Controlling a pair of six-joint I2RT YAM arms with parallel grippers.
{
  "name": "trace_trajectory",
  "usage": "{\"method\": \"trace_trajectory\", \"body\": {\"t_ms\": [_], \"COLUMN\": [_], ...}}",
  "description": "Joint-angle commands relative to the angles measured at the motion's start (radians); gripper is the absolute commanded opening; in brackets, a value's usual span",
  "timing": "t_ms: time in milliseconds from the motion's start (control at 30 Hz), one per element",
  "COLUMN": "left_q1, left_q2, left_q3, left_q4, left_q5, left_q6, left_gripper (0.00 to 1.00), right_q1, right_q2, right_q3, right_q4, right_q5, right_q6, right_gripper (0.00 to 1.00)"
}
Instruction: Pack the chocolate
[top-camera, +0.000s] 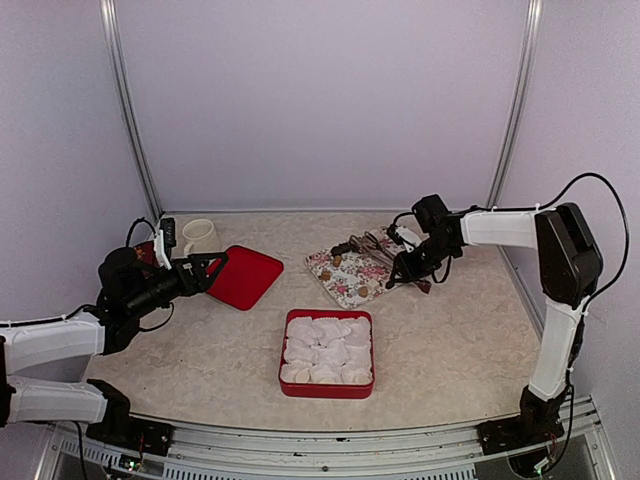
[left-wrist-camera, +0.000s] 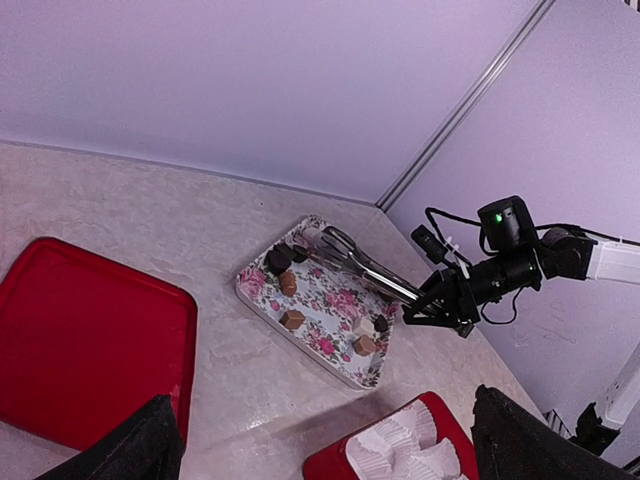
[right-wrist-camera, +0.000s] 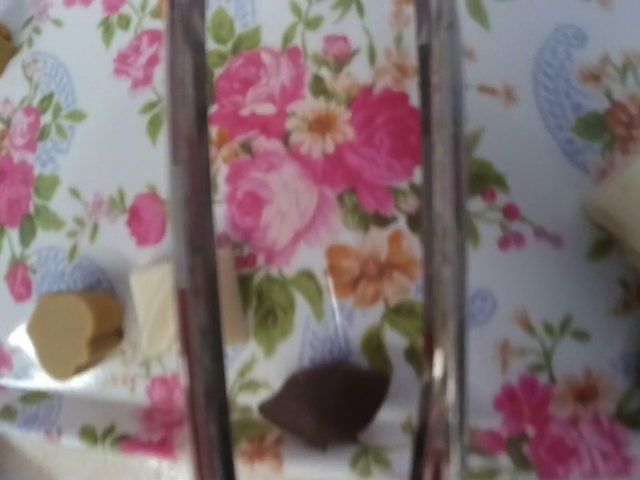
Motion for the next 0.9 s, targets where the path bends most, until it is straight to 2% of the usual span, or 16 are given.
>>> {"method": "trace_trajectory", "body": {"t_ms": [0, 467, 867], "left_q1": [0.009, 0.029, 0.037], "left_q2": [-0.002, -0.007, 0.004], "left_q3": [0.001, -0.004, -0.01], "left_q4": [0.025, 0.017, 0.032], "left_q5": [-0.006, -0.003, 0.005], "left_q6": [0.015, 0.03, 0.026], "left_gripper": [0.99, 0.99, 0.99], "right_q1": [-0.008, -0.018, -0.022], "right_q2": [0.044, 0.113, 0.115], "right_q3": [0.056, 0.127, 0.094], "right_q4": [0.025, -0.016, -0.03], "right_q5": [-0.024, 0.043, -0.039], "right_q6": [-0.015, -0.018, -0.03], "right_gripper": [0.37, 0.33, 0.35]}}
